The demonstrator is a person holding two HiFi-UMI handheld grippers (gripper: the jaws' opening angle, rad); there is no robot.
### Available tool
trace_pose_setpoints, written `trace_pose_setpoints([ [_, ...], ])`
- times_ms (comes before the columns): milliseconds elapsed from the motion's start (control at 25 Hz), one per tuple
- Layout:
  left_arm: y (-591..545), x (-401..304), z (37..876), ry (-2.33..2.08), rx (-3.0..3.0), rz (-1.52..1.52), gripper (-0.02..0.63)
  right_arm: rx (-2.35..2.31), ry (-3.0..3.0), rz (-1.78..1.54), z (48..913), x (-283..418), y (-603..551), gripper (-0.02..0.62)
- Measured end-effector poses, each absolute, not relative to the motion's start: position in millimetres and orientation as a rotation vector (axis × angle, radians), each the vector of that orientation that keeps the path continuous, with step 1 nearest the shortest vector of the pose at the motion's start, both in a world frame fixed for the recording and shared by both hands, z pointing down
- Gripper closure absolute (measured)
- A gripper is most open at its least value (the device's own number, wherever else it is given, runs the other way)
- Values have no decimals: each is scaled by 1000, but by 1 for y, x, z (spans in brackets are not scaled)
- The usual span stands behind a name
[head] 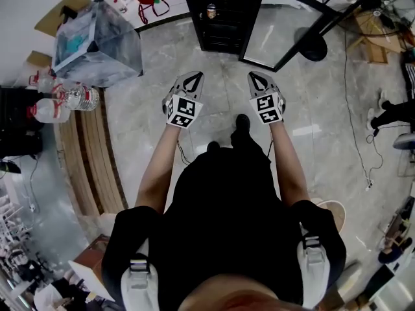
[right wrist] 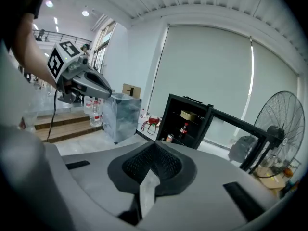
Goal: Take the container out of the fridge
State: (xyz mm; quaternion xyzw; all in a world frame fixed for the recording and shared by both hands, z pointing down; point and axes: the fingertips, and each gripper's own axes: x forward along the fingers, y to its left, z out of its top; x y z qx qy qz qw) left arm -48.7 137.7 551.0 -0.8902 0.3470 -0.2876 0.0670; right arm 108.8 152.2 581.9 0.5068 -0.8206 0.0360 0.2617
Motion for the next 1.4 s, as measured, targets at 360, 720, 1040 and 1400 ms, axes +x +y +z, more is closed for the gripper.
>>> trace_pose_setpoints([
  [360,90,-28,543,1167,-2651,-877,587,1225,-2372,152,577,118,95,597],
  [720,67,-15,539,1256,-2624,-880,586,1096,-2422,131,579,125,72,597],
  [1040,58,3,542,1322,-2599,-888,587,1031,-2448,117,586,144,61,597],
  [1400,58,20,544,1412,-2555,-912,586,966,-2475,111,598,165,47,597],
])
